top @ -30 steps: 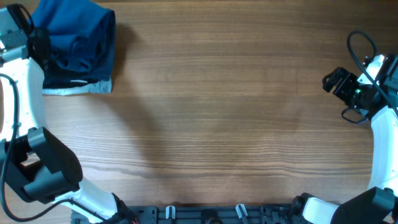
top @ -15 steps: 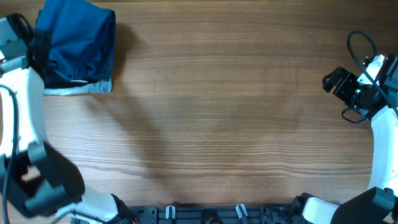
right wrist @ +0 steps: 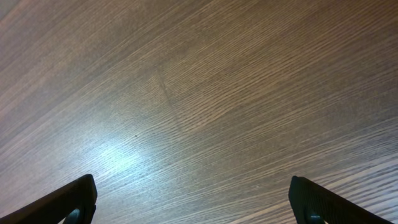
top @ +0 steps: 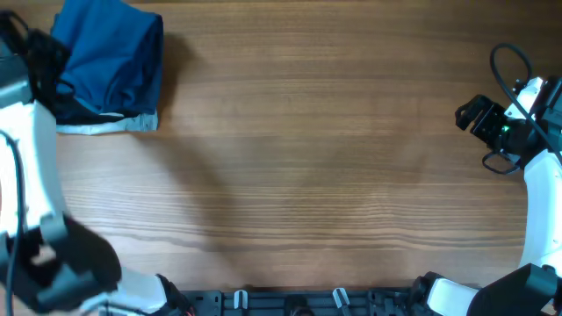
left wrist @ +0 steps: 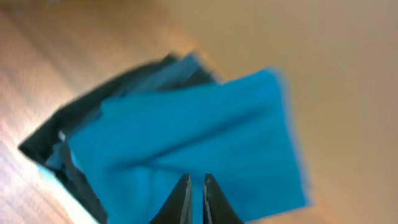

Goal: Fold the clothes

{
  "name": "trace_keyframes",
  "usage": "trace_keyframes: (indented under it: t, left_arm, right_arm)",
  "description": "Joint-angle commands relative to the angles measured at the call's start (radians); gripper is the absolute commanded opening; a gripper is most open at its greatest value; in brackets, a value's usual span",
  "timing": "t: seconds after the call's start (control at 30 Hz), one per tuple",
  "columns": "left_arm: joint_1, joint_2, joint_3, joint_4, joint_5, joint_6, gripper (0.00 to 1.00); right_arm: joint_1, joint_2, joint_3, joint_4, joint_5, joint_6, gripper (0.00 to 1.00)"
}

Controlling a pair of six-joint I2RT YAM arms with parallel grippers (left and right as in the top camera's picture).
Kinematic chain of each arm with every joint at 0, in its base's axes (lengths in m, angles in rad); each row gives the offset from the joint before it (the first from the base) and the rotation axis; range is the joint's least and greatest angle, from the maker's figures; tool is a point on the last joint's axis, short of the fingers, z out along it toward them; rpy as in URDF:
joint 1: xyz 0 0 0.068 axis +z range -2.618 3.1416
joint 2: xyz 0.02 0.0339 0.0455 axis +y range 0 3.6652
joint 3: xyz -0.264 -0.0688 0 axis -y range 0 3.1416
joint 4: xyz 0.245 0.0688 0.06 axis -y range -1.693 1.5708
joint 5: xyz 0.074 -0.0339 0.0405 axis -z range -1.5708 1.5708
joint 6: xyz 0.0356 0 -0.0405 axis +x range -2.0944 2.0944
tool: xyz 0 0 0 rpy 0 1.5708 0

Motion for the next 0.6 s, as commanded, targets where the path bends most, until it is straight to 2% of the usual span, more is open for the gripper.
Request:
trace_keyframes:
  t: [0.0,0.13,0.2,0.37,0.47,0.57]
  left_arm:
    - [0.035,0.122,-0.008,-0.002,0.0,0.038,0.04]
    - [0.066,0.222,-0.008,0.029,0.001,0.043,0.04]
    - [0.068,0.233,-0.008,0.062,0.017,0.086,0.04]
    - [0.06,0.121,-0.008,0.115,0.156,0.119,0.04]
    - [0.06,0.009,-0.008,0.011,0.305,0.108,0.07]
    - [0.052,-0.033,-0.008,-0.159,0.33,0.112,0.06]
  right_arm:
    - [0.0,-0.004,0.009,0.0,0.014,0.002,0.99]
    - [0.0,-0.004,0.009,0.0,0.013,0.002,1.0]
    - [0.0,-0.004,0.009,0.0,0.013,0.002,1.0]
    - [0.0,-0.004,0.009,0.0,0.013,0.002,1.0]
    - [0.0,-0.004,0.009,0.0,0.013,0.002,1.0]
    - [0.0,-0.004,0.009,0.0,0.013,0.002,1.0]
